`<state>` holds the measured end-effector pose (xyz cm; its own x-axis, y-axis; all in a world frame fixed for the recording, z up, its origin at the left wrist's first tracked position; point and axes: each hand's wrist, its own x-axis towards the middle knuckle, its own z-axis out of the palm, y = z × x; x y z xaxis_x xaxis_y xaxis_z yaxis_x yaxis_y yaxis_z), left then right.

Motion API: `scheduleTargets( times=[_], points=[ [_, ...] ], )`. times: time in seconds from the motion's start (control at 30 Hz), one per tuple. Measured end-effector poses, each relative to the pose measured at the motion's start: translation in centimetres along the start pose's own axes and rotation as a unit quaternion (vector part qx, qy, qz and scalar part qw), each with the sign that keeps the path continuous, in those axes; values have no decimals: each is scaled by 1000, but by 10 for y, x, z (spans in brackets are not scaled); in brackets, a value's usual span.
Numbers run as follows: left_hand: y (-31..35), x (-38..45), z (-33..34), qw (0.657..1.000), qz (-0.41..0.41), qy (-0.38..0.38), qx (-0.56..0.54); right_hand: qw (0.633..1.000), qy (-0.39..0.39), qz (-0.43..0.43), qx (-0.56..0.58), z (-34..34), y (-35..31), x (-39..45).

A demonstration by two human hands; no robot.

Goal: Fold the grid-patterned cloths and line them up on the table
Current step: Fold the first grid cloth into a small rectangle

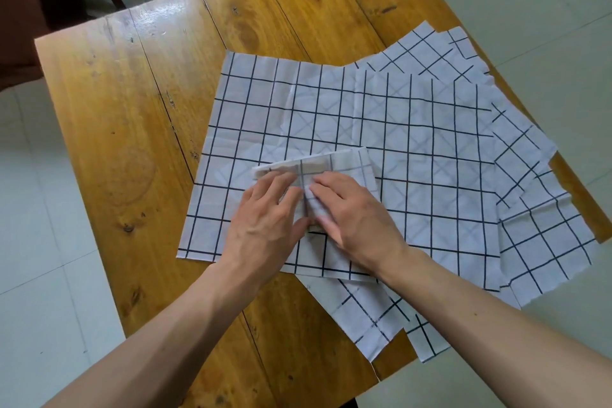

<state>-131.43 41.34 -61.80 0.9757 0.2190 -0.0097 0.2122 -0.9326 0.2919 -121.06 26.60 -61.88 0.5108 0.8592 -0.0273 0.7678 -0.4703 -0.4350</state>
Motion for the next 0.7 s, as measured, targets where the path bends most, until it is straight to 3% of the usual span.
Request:
scheduleTargets(
  times=[0.27, 0.47, 0.7],
  points=[
    [-3, -3, 9, 996, 35, -71, 37, 983, -164, 32, -72, -6, 16, 2],
    [-4, 5, 14, 988, 63, -129, 54, 979, -182, 46, -79, -8, 20, 7],
    [-17, 3, 1, 984, -21, -160, 71, 973, -190, 55, -120, -13, 29, 4]
  ],
)
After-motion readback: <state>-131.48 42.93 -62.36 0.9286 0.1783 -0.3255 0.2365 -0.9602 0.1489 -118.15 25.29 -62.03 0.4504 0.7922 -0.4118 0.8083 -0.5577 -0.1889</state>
